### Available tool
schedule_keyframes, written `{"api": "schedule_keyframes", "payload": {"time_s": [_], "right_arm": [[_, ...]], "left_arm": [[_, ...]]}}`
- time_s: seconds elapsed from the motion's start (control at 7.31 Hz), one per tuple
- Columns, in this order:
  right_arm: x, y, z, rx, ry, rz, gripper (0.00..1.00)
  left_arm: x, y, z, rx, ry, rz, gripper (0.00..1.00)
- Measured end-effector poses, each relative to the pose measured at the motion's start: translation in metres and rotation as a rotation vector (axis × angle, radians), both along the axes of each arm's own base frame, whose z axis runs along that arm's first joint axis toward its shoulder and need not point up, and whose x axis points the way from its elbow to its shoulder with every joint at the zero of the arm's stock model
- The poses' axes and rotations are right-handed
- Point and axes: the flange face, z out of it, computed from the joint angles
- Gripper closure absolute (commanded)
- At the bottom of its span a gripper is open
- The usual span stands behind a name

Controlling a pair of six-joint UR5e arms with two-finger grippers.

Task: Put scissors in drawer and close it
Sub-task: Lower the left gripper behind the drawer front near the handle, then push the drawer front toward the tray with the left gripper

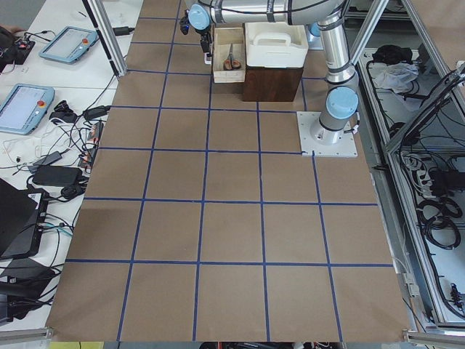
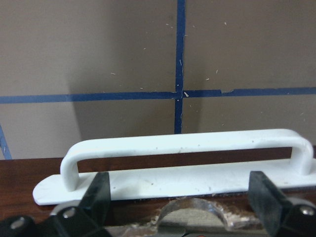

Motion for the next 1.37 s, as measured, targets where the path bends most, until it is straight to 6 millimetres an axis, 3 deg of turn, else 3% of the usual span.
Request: {"api": "schedule_keyframes", "payload": {"time_s": [1.37], "right_arm": [[0.0,0.001,0.0,0.001,0.0,0.0,0.0]], "left_arm": [[0.011,0.034,0.0,0.194,-0.063,0.06,0.0]]}}
